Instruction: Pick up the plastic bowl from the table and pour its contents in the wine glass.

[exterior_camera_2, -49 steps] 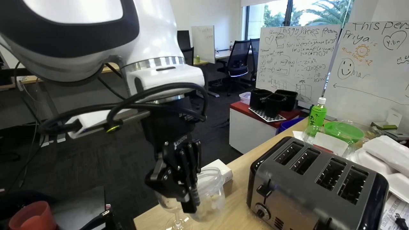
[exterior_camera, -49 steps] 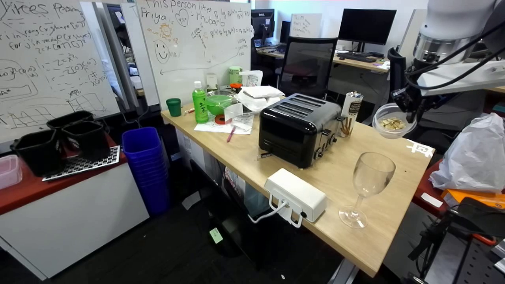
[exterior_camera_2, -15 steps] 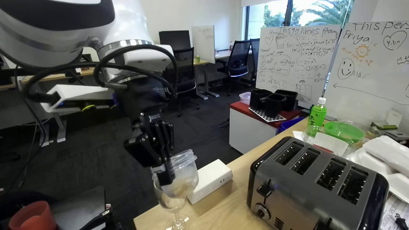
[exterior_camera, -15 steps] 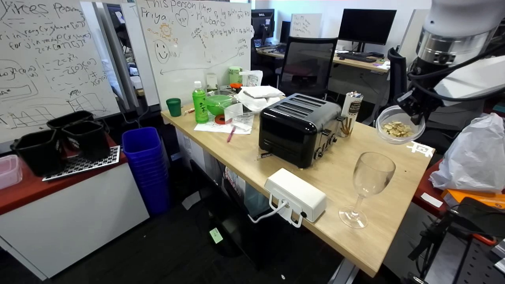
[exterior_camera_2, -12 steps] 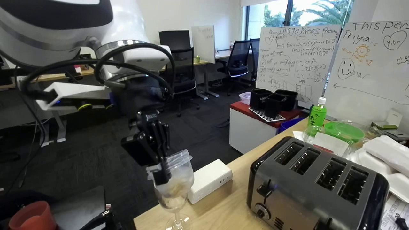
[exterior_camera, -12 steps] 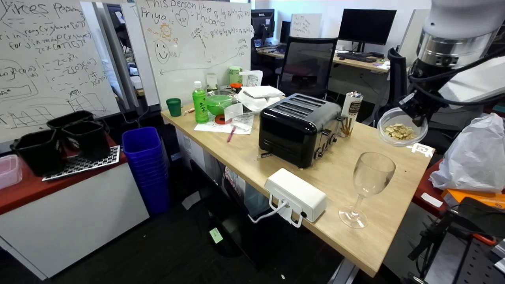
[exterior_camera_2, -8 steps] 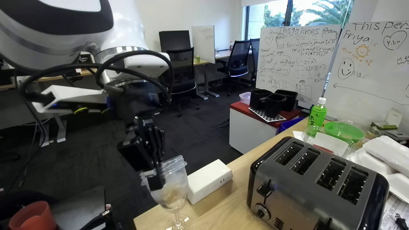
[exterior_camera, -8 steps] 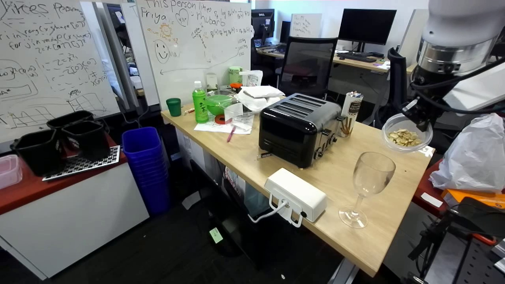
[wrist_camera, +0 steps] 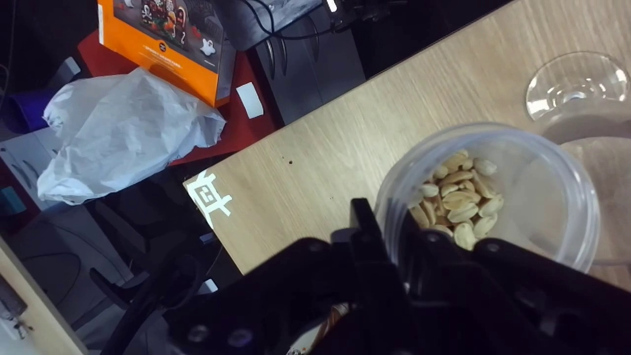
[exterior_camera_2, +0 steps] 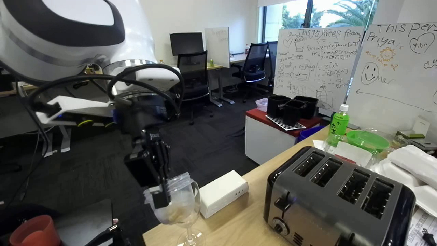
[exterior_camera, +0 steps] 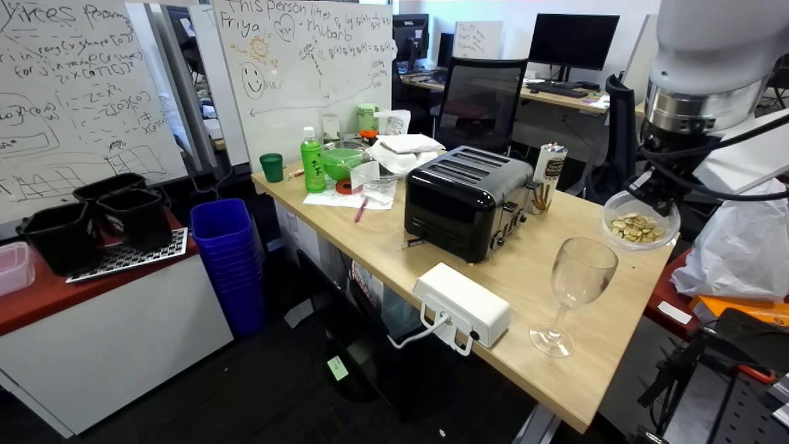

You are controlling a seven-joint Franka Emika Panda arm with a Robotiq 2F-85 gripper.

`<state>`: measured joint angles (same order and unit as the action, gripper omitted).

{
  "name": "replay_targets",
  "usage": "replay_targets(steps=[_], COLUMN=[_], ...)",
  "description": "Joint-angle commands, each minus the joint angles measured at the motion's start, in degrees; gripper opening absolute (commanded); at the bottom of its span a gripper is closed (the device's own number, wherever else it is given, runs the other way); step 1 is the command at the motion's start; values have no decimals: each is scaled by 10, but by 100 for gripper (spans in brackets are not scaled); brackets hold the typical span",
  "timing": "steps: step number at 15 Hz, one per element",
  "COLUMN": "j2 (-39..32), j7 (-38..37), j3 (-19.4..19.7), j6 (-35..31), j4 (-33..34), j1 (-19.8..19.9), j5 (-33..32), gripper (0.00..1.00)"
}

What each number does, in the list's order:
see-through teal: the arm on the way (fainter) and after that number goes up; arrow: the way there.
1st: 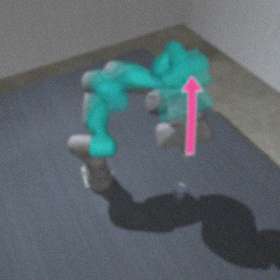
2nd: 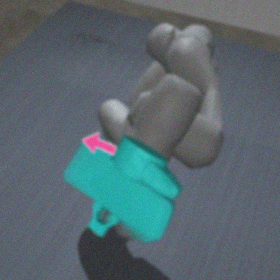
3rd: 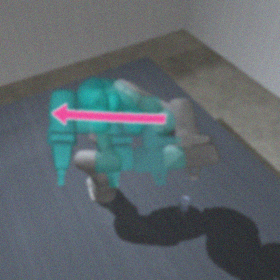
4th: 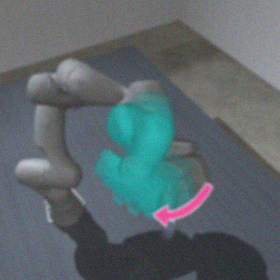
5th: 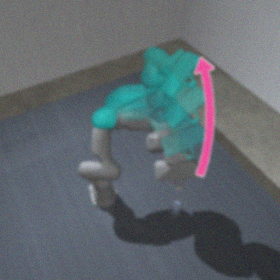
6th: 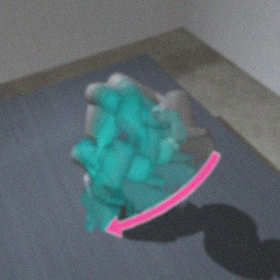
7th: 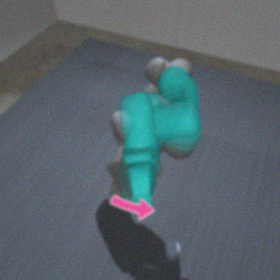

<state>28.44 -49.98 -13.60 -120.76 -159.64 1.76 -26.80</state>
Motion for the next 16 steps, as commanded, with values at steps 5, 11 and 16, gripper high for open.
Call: replay_targets(steps=[5,11,16], j2=[-19,-8,-8], j7=[-72,-79,-80], j3=[-44,-26,-26], j6=[41,29,29], j4=[15,8,8], j1=[4,-13,-13], j5=[-75,-73,-73], gripper=[3,11,11])
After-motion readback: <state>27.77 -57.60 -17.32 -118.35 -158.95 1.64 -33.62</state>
